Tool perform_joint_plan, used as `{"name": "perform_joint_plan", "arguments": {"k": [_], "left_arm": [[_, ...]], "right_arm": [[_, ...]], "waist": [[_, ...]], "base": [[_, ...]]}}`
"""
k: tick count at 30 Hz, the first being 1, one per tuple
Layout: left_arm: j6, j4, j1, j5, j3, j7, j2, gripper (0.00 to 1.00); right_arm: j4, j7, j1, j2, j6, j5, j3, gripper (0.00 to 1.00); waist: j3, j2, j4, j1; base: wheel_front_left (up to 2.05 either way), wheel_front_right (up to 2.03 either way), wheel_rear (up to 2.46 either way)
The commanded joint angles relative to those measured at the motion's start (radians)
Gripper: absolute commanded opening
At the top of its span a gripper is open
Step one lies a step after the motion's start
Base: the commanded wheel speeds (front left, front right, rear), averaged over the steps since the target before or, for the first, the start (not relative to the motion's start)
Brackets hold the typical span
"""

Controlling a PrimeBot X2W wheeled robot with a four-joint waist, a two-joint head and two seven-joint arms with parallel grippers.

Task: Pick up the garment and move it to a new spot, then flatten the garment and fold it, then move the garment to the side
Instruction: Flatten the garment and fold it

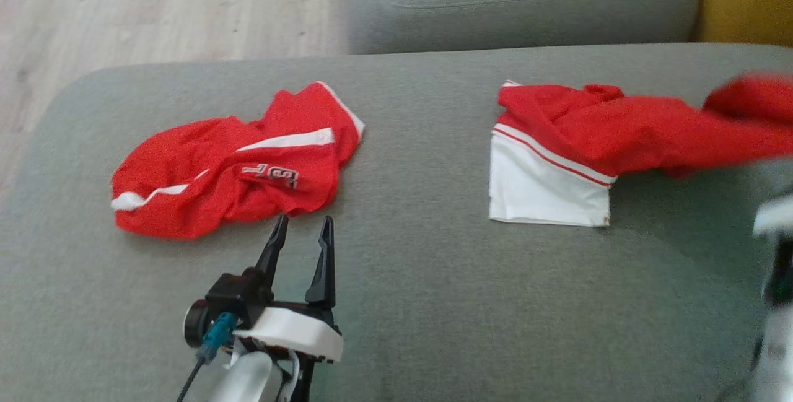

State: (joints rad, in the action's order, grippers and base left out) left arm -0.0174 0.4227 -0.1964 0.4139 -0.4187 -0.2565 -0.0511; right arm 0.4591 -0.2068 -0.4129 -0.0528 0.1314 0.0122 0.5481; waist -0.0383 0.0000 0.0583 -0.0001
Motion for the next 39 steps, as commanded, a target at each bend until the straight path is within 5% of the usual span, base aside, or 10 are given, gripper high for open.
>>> {"name": "perform_joint_plan", "arguments": {"k": [1,7,8,9,16,28,39], "left_arm": [[0.003,-0.025,-0.029,-0.004,0.033,-0.005,0.000,1.00],[0.007,-0.021,-0.034,-0.012,0.044,-0.005,0.000,1.00],[0.008,-0.020,-0.035,-0.013,0.043,-0.005,0.000,1.00],[0.009,-0.019,-0.036,-0.013,0.043,-0.005,0.000,1.00],[0.013,-0.014,-0.047,-0.014,0.040,-0.005,0.001,1.00],[0.011,-0.020,-0.041,-0.008,0.029,-0.005,0.001,1.00],[0.006,-0.024,-0.040,-0.010,0.023,-0.005,0.001,1.00]], "right_arm": [[-0.041,-0.002,-0.009,0.002,-0.001,0.015,-0.021,0.00],[0.025,-0.009,0.159,0.002,-0.001,0.134,-0.008,0.03],[0.042,-0.010,0.168,0.002,-0.001,0.137,-0.009,0.76],[0.062,-0.008,0.170,0.002,-0.001,0.149,-0.017,1.00],[0.052,-0.039,0.154,0.002,-0.001,0.177,-0.108,1.00],[-0.300,-0.054,0.290,0.003,-0.001,0.144,-0.569,1.00],[-0.309,-0.034,0.325,0.003,-0.001,0.122,-0.652,1.00]], "waist": [[0.002,0.0000,-0.028,0.0001],[-0.009,0.0000,-0.107,0.0001],[-0.011,0.0000,-0.116,0.0001],[-0.012,0.0000,-0.124,0.0001],[-0.018,0.0000,-0.137,0.0001],[-0.001,0.0000,-0.050,0.0001],[-0.024,0.0000,0.027,0.0001]], "base": [[0.00,0.00,0.00],[0.00,0.00,0.00],[0.00,0.00,0.00],[0.00,0.00,0.00],[0.00,0.00,0.00],[0.00,0.00,0.00],[0.00,0.00,0.00]]}}
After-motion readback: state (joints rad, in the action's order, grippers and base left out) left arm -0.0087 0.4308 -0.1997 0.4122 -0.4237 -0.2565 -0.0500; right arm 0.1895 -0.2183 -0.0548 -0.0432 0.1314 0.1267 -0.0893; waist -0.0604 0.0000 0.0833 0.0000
